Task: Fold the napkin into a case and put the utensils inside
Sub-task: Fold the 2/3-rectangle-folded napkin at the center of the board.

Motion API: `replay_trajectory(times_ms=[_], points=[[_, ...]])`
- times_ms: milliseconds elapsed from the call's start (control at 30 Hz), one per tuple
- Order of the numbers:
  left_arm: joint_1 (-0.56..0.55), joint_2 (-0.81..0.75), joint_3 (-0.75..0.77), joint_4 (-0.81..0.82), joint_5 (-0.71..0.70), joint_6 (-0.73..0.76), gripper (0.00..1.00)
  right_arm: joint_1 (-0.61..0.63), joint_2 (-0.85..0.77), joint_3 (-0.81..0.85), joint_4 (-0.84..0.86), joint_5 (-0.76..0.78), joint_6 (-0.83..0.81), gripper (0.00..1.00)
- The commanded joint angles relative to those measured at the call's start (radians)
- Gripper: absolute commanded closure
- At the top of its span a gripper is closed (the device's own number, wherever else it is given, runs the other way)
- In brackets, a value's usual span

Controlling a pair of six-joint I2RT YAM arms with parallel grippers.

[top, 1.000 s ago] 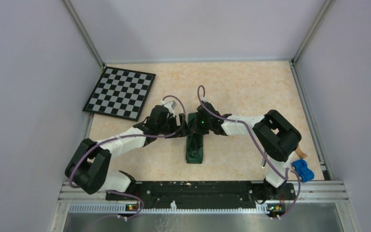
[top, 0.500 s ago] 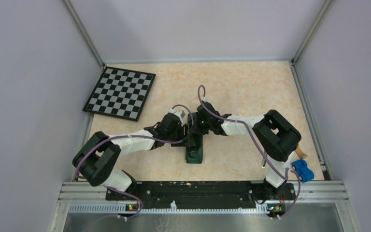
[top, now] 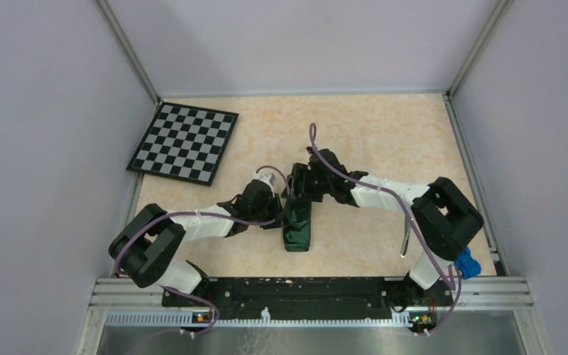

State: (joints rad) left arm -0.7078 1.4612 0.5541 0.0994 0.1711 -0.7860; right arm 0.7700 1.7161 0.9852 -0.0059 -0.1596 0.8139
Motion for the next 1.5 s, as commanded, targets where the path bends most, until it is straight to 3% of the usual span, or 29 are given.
replay_trajectory(times_ms=[0, 167, 267, 500, 600, 667, 867, 1000, 1133, 1267, 1467], points=[[-0.003, -0.025, -0.063, 0.036, 0.027, -0.049, 0.79, -0.04, -0.167, -0.081, -0.017, -0.043, -0.077, 0.33], [-0.002, -0.036, -0.145, 0.152, 0.076, -0.16, 0.82, -0.086, -0.268, -0.218, -0.002, -0.105, -0.104, 0.32], [-0.011, -0.038, -0.202, 0.253, 0.101, -0.256, 0.83, -0.106, -0.283, -0.3, 0.099, -0.179, -0.098, 0.32], [-0.135, 0.003, -0.178, 0.33, 0.006, -0.37, 0.81, -0.101, -0.219, -0.337, 0.219, -0.237, -0.1, 0.39], [-0.161, 0.02, -0.162, 0.328, -0.014, -0.376, 0.78, -0.102, -0.22, -0.321, 0.197, -0.21, -0.142, 0.42], [-0.16, 0.012, -0.175, 0.34, -0.005, -0.37, 0.74, -0.101, -0.225, -0.298, 0.166, -0.168, -0.183, 0.43], [-0.134, -0.108, -0.194, 0.239, -0.014, -0.305, 0.49, -0.101, -0.179, -0.194, 0.102, -0.107, -0.242, 0.47], [-0.087, -0.222, -0.171, 0.129, -0.039, -0.244, 0.41, -0.1, -0.138, -0.146, 0.072, -0.037, -0.224, 0.46], [-0.005, -0.296, -0.139, 0.049, -0.075, -0.185, 0.4, -0.096, -0.1, -0.103, 0.048, 0.005, -0.222, 0.45], [0.08, -0.247, -0.086, 0.071, -0.009, -0.12, 0.46, -0.086, -0.064, -0.074, 0.051, 0.005, -0.229, 0.47], [0.095, -0.107, 0.0, 0.128, 0.055, -0.087, 0.54, -0.08, -0.05, -0.065, 0.06, -0.022, -0.236, 0.72]])
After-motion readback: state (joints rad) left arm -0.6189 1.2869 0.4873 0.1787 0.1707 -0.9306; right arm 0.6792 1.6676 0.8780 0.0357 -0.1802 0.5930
